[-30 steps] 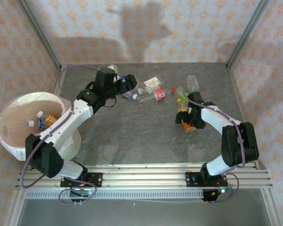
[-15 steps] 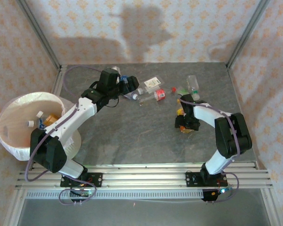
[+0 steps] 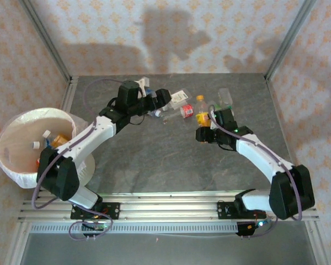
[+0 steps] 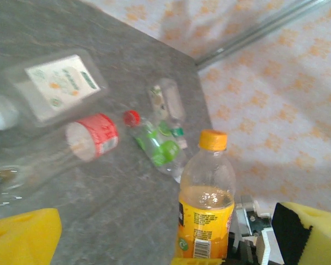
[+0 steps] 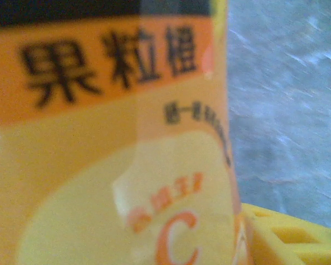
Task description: Put the plastic bottles in the bin
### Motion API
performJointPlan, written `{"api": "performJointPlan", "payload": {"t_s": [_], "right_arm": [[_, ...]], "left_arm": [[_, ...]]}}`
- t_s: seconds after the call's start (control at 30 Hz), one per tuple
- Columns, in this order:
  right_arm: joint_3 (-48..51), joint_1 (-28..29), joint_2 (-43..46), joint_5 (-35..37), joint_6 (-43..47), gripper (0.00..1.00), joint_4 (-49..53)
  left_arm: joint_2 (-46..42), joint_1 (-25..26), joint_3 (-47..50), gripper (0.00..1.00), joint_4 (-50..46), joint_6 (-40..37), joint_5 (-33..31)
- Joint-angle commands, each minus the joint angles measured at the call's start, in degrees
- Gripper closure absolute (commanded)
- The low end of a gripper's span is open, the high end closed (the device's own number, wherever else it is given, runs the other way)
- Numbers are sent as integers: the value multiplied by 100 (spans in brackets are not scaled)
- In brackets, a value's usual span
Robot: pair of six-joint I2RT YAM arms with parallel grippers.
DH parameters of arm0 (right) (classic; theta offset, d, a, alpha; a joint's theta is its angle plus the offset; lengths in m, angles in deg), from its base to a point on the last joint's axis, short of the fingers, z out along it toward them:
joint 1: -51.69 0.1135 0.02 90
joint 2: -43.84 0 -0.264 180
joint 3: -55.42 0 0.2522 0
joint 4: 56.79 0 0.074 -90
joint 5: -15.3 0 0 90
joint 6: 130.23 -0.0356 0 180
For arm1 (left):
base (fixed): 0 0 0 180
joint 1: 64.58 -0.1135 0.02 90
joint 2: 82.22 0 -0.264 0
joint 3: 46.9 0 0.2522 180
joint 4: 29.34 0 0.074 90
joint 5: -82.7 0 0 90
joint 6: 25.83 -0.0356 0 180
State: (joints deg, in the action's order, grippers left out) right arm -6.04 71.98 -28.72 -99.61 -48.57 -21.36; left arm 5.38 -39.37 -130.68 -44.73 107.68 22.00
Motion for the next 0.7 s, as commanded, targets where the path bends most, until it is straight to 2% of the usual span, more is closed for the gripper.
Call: {"api": "performJointPlan", "payload": {"t_s": [0.0, 0.17, 0.27, 0.37, 0.6, 0.67], "right_arm": [[172, 177, 315, -864, -1, 44, -946], [433, 384, 558, -1677, -505, 44, -2159], [472, 449, 610, -1906, -752, 44, -2570], [417, 473, 548, -2142, -870, 44, -2673], [350, 483, 542, -2328, -889, 44, -2686], [326, 479, 533, -2442, -904, 44, -2719]], "left_arm": [[223, 231, 46, 0, 893, 207, 691], [620, 463, -346, 0, 1076, 246, 1209], [735, 636, -546, 0, 1017, 28, 1336], [785, 787, -687, 0, 925, -242, 1409], [712, 827, -618, 0, 1255, -267, 1500], [715, 827, -672, 3, 1126, -342, 1465]]}}
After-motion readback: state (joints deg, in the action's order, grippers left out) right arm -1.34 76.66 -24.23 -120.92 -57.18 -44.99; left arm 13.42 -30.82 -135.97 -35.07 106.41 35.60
